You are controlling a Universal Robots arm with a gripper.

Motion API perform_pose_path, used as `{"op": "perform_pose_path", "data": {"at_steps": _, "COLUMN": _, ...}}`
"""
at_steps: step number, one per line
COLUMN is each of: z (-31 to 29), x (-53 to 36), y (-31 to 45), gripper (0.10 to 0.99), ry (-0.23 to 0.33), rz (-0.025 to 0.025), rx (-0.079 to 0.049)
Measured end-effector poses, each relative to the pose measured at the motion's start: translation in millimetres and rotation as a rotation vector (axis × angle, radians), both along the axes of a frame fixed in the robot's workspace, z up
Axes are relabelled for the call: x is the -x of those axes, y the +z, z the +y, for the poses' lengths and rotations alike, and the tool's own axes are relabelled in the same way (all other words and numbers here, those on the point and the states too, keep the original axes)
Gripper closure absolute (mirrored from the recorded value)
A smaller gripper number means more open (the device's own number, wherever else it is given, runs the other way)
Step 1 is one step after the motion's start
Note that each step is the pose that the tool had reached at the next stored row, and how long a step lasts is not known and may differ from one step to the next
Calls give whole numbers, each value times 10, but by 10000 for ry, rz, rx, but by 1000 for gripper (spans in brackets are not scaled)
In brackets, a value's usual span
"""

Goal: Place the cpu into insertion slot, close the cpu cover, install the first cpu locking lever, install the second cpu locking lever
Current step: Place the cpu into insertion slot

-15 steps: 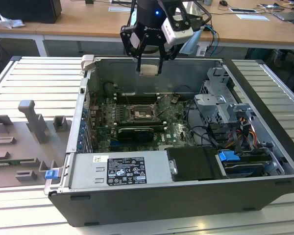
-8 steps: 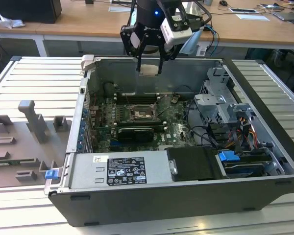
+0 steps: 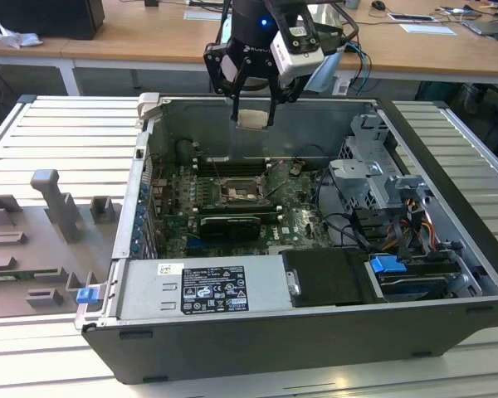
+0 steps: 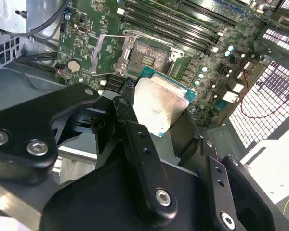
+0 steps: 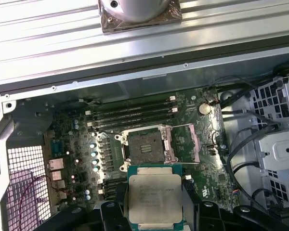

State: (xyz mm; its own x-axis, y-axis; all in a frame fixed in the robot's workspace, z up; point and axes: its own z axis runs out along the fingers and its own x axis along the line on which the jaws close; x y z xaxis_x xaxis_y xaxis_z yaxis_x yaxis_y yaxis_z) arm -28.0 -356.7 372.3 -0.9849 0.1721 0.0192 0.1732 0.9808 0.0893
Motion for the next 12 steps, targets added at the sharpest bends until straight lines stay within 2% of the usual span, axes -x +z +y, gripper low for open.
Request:
{"op": "perform_pose_path", "data": {"at_steps": 4, "z": 0, "x": 7, "y": -18, "gripper": 549, "ry": -68, "rz": 1, "rx": 1}}
{"op": "perform_pose_path", "data": {"at_steps": 8, "z": 1, "x": 7, "y": -31, "gripper": 549, "ry": -1110, "rz": 1, "rx": 0}}
{"op": "perform_pose_path", "data": {"at_steps": 12, "z": 1, "x": 7, "y": -40, "gripper": 549, "ry": -1752, "rz": 1, "rx": -1}}
